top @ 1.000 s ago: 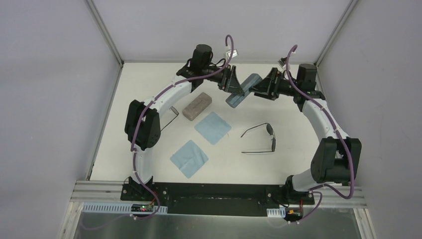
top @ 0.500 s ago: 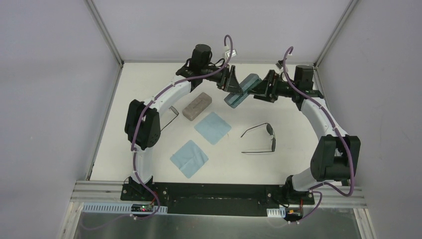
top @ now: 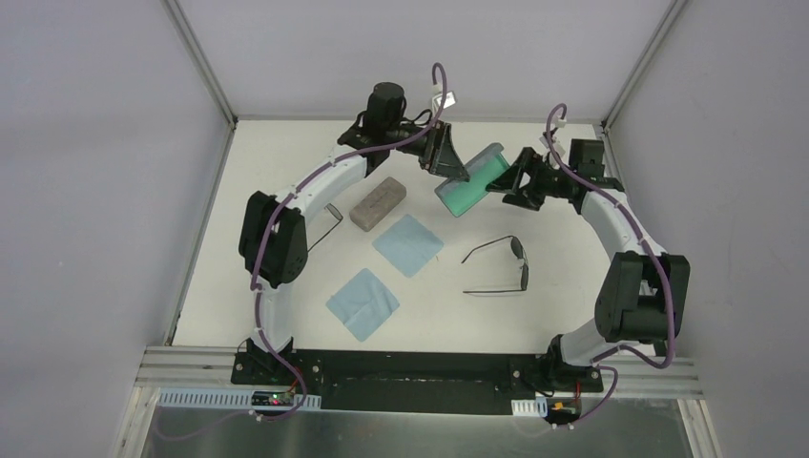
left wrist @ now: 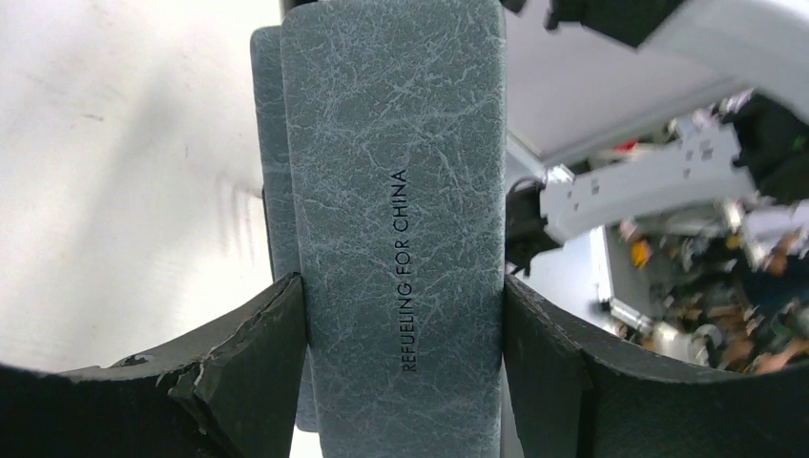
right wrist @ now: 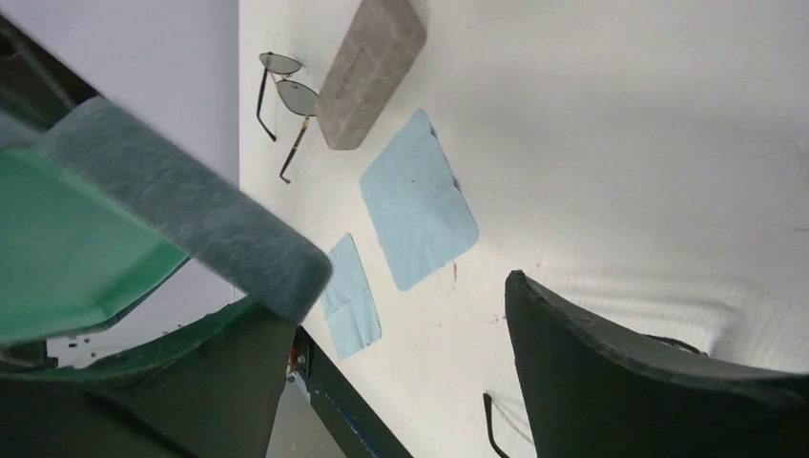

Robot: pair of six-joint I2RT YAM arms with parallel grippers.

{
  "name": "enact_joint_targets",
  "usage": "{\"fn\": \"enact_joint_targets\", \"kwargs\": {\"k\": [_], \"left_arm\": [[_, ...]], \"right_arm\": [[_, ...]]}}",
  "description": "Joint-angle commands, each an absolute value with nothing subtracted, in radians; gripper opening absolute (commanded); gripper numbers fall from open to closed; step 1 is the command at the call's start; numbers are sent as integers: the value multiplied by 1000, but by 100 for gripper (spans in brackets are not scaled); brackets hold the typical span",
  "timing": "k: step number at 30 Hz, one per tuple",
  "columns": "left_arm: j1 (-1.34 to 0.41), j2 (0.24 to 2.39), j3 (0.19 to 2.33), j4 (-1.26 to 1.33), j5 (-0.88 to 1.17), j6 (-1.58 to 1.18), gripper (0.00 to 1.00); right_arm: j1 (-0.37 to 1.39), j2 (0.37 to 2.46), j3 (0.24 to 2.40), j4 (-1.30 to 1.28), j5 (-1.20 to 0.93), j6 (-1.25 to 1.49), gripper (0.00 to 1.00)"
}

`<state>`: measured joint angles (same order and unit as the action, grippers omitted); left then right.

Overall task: Organize the sunglasses
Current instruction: Open the sunglasses case.

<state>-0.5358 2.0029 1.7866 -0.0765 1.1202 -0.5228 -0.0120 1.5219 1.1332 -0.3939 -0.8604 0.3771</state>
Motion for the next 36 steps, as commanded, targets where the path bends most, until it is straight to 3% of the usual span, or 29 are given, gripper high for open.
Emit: {"fn": "enact_joint_targets", "kwargs": {"k": [1,10,15,17,19,24,29,36], "left_arm": [[-563,1943,1813,40,1257,-562,0],[-541,1947,1782,-31,1216,-519,0],[-494,1955,1732,-72,1214,-503,0],[-478,1964,1715,-75,1231,-510,0],[-468,1971,1697,-75,1253,-522,0],[-463,1979,1657,-75,1340,-553,0],[-463,1963,1616,-64,1403,-582,0],[-463,1936,1547,62,1472,-711,0]], "right_arm": [[-34,1534,1126,-388,-753,351,81],[-75,1437,1184,-449,-920,316,82],[-72,1384,1377,-741,-979,-4,82],[-25,1375,1454,-897,-937,-228,80],[72,1355,1484,-1006,-821,-435,71],[337,1280,1427,-1056,-528,-827,53],[505,1257,1368,-952,-358,-1055,52],[620,1342,1399,-947,-301,-1259,49]]}}
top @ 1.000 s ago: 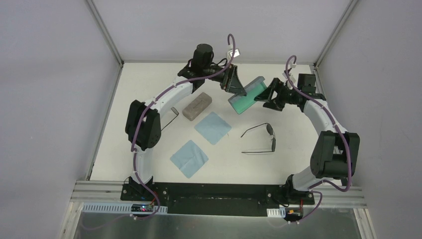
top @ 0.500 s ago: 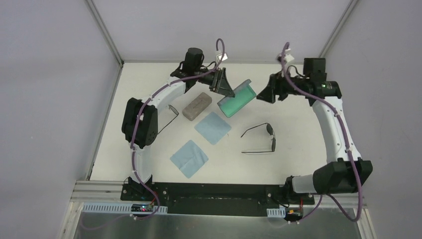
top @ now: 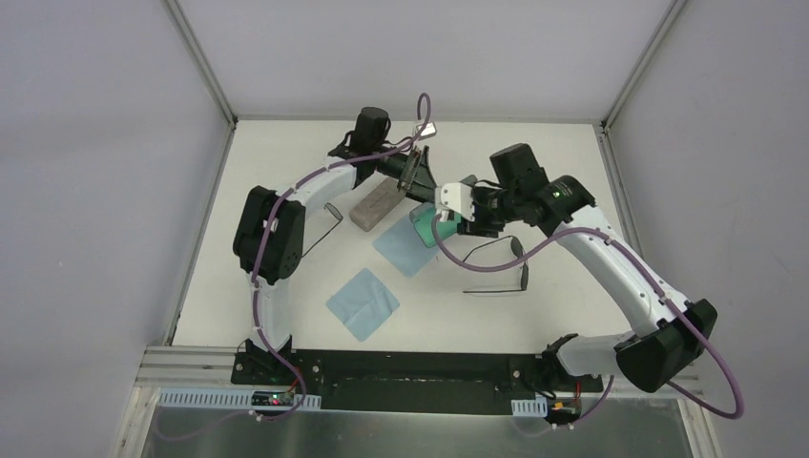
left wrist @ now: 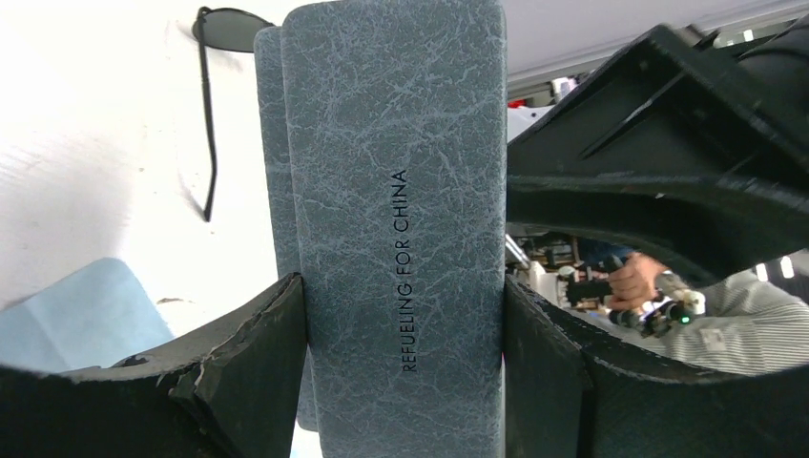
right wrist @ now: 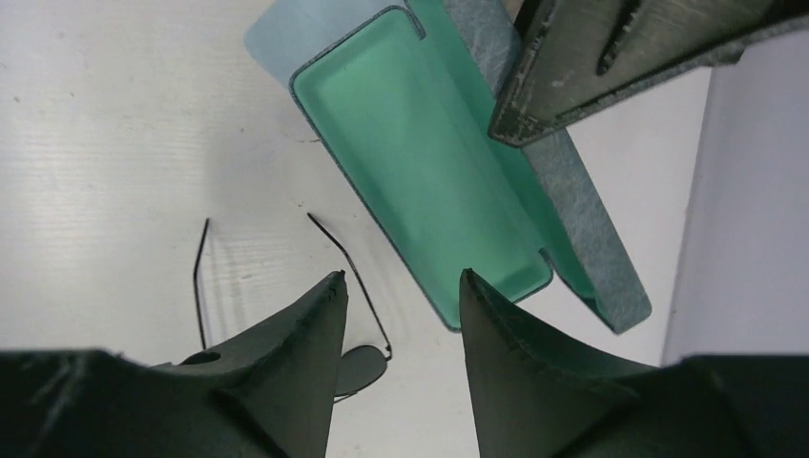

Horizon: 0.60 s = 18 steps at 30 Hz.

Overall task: Organize the sunglasses
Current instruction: Open the sunglasses case, then place the sunglasses case at the center of the board.

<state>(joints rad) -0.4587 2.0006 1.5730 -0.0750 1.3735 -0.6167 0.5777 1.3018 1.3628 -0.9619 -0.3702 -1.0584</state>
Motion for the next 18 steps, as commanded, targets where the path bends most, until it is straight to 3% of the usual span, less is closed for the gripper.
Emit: {"fn": "enact_joint_targets", "kwargs": {"k": [1,7,18], "left_arm": [[-464,1931,1538,84,1477,-730,0],[-464,1915,1493,221,1502,-841,0],[-464,1906,1484,282,1515,-885,0]], "right_arm": [[633,1350,1401,-961,-298,-1289,49],[690,1380,1403,-1078,-282,-1413,50],[724,1425,1374,-1067,-231,-1411,47]]}}
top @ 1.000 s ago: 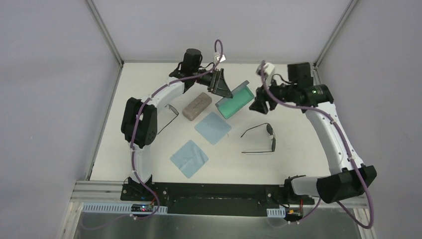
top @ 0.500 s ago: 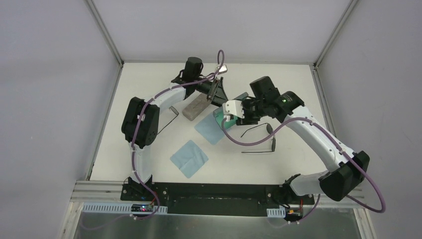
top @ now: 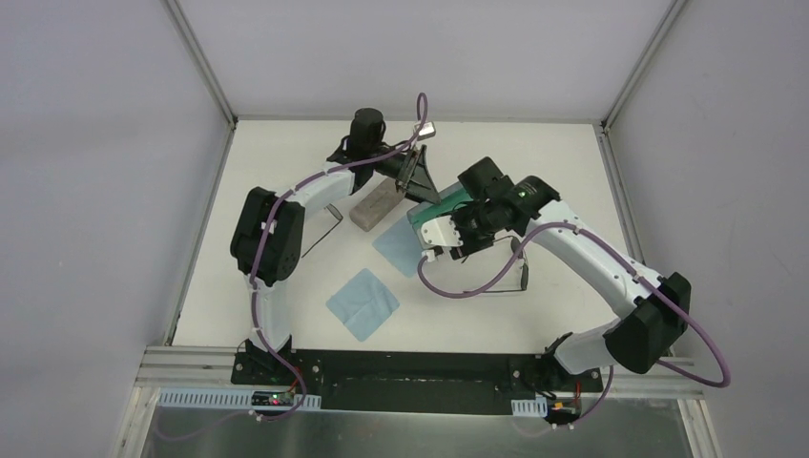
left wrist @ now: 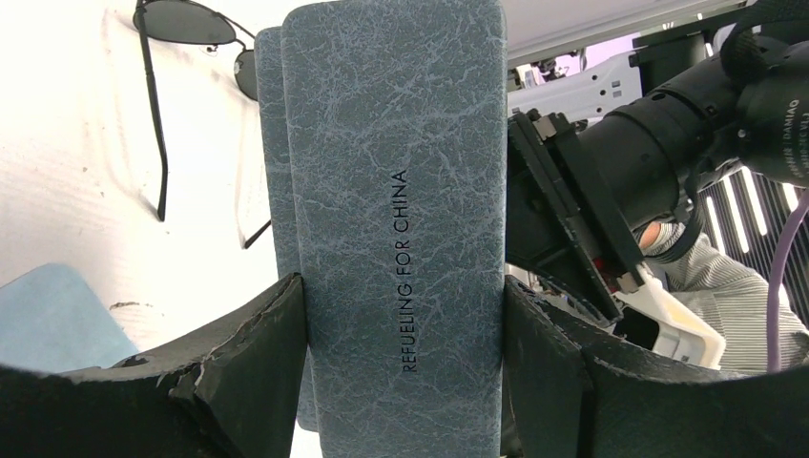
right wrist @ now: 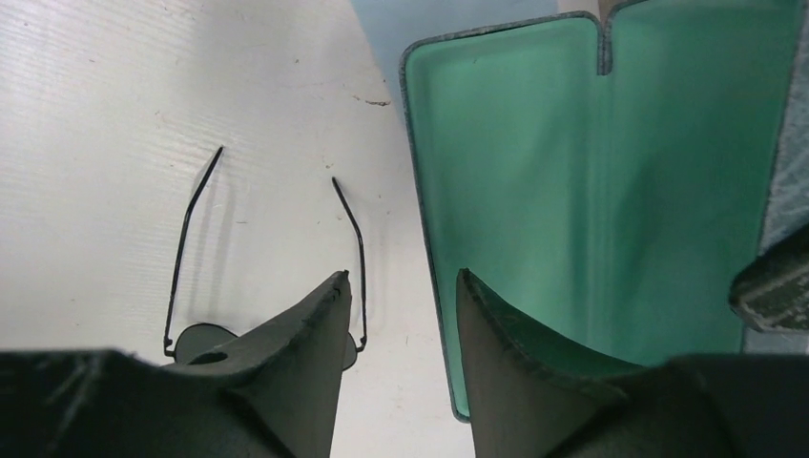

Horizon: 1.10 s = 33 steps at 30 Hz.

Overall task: Organize the sunglasses
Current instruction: Place the sunglasses case at the center of the board.

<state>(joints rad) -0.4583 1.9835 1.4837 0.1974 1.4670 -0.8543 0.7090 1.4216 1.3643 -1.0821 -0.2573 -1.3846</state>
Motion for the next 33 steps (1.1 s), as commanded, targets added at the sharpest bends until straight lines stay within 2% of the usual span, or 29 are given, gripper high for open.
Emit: {"fn": "enact_joint_targets", "kwargs": {"k": [1,8,16,23,27,28,29,31,33], "left_arm": [[-463,1905,1483,285,1516,-888,0],[-463,1909,1477,331,1524,-921,0],[-465,1918,1476,384,1545,-975,0],[-465,1917,1470,395,1546,-985,0],[-462,1918,1469,417,1537,-1001,31],[-461,1920,1471,434,1535,-1027,50],[-456,1921,1470,453,1530,-1057,61],[-441,1921,1470,482,1517,-1086,96],[-415,1918,1470,477,1491,-1080,99]], "right_arm": [[726,1426,1368,-1053,-223,-1408,46],[747,1428,1346,-1016,-183,-1405,32],[792,1319,1171,-832,-71,-1497,21],[798,1306,1153,-753,-45,-1502,0],[798,1320,1172,-776,-51,-1472,0],[798,1327,1177,-786,-53,-1457,0],[796,1334,1182,-791,-56,-1443,0],[787,1343,1188,-791,-72,-1415,0],[765,1355,1195,-786,-91,-1397,0]]}}
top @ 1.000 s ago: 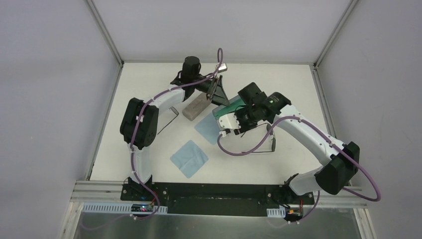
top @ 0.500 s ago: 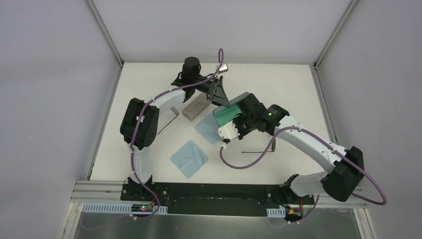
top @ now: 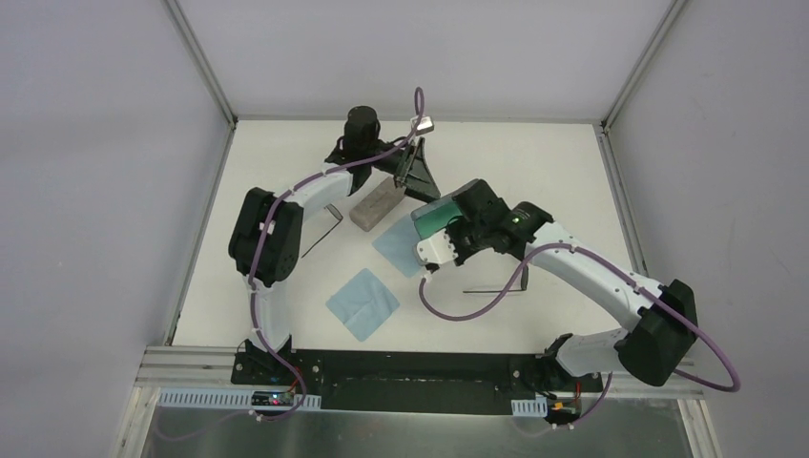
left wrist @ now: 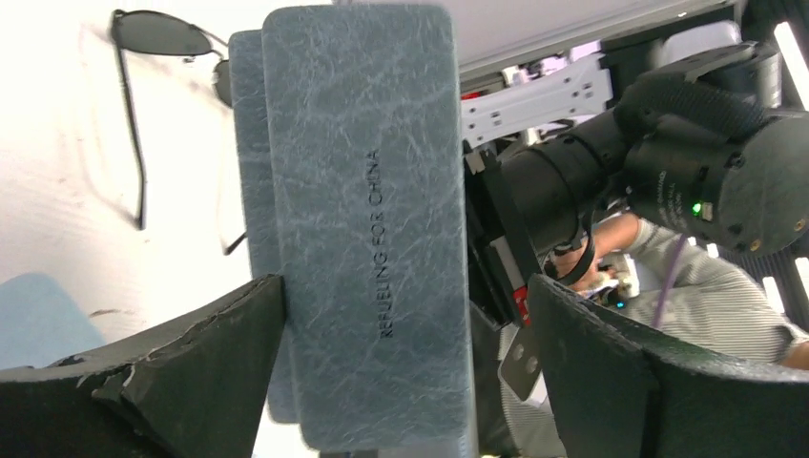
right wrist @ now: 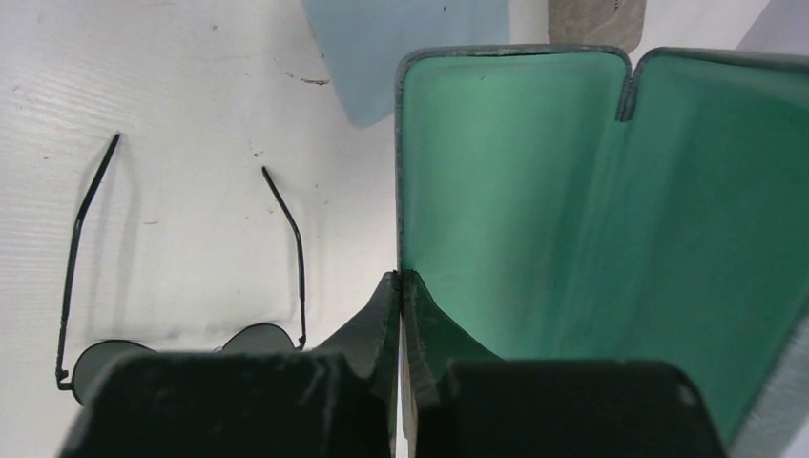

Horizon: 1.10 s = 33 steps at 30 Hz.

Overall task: Organize the sunglasses
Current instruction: Place the sunglasses case at the center of the board.

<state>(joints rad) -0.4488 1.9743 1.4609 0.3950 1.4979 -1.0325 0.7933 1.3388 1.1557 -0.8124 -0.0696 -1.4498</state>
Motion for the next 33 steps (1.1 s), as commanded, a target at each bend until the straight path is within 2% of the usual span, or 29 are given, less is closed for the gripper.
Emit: {"fn": "enact_joint_targets", "kwargs": {"k": [1,4,10,13,18,22,33], "left_arm": [[-401,1915,1467,457,1476,-1063,99],[-343,1900,1466,299,1407,-919,99],[-205,1843,1534,-260,1124,-470,99],[-167,1784,1558,-378,982,-327,99],[-125,1672,1530,-443,901,-233,99],[-74,1587,1465,-476,928,-213,99],[89,1430,1341,-478,955,-222,99]], "right_arm": [[741,1366,1200,-782,-102,-1387,0],[683,1392,1216,-781,-141,-1366,0],[603,1458,1193,-717,-190,-1321,0],[581,1515,1199,-684,-214,-1290,0],[531,1643,1256,-671,-224,-1269,0],[494,1737,1316,-668,-235,-1263,0],[482,1830,1323,-641,-242,-1286,0]]}}
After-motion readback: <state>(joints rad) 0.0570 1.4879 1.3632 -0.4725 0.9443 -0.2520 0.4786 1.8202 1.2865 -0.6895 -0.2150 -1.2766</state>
